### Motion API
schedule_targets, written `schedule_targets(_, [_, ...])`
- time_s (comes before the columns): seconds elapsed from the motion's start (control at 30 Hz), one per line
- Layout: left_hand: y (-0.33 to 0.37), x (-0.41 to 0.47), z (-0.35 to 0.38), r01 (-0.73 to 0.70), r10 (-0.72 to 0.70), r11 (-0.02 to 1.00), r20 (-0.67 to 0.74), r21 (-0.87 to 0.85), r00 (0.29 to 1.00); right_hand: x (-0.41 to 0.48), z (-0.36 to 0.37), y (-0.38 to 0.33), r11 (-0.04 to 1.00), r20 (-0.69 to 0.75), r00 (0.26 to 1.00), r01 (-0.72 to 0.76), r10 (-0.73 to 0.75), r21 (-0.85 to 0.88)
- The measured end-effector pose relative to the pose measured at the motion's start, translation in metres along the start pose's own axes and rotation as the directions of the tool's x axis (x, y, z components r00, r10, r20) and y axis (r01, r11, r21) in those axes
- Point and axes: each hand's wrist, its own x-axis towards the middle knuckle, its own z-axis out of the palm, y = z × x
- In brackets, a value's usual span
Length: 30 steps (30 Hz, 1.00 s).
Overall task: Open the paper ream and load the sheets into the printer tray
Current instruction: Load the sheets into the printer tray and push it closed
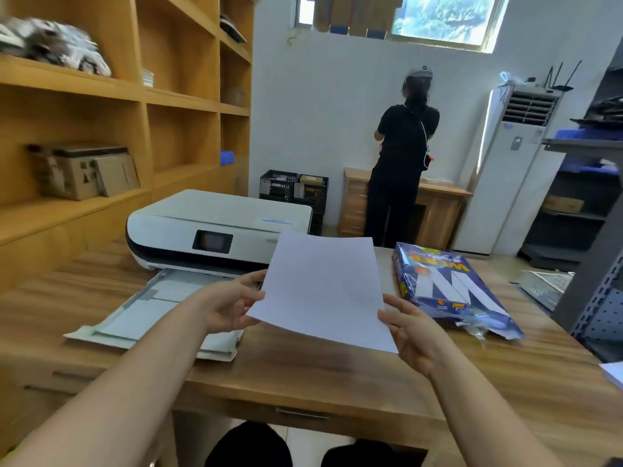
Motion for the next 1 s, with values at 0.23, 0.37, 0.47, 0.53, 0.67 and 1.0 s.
schedule_targets(0.23, [0.003, -0.028, -0.05, 0.002, -0.002, 1.0, -0.099, -0.003, 0.995, 0.007, 0.048, 0.03, 0.998, 0.034, 0.998, -0.052, 0.053, -0.037])
schedule_targets(0.37, [0.002, -0.049, -0.08, 0.027, -0.024, 1.0, -0.191, 0.015, 0.981, 0.008, 0.077, 0.049, 0.989, 0.095, 0.989, -0.106, 0.116, -0.108])
schedule_targets(0.47, [-0.003, -0.064, -0.109, 0.025, -0.031, 0.999, -0.255, -0.027, 0.966, 0.007, 0.101, 0.063, 0.978, 0.138, 0.979, -0.129, 0.153, -0.165])
schedule_targets(0.53, [-0.01, -0.074, -0.129, 0.026, -0.052, 0.995, -0.284, -0.095, 0.957, 0.008, 0.114, 0.073, 0.968, 0.156, 0.969, -0.162, 0.193, -0.19])
schedule_targets(0.67, [-0.024, -0.09, -0.155, 0.016, -0.078, 0.983, -0.335, -0.183, 0.939, 0.011, 0.134, 0.091, 0.951, 0.198, 0.943, -0.228, 0.269, -0.207])
schedule_targets(1.0, [-0.04, -0.106, -0.192, 0.021, -0.114, 0.976, -0.431, -0.215, 0.895, 0.015, 0.156, 0.121, 0.936, 0.256, 0.91, -0.275, 0.327, -0.219])
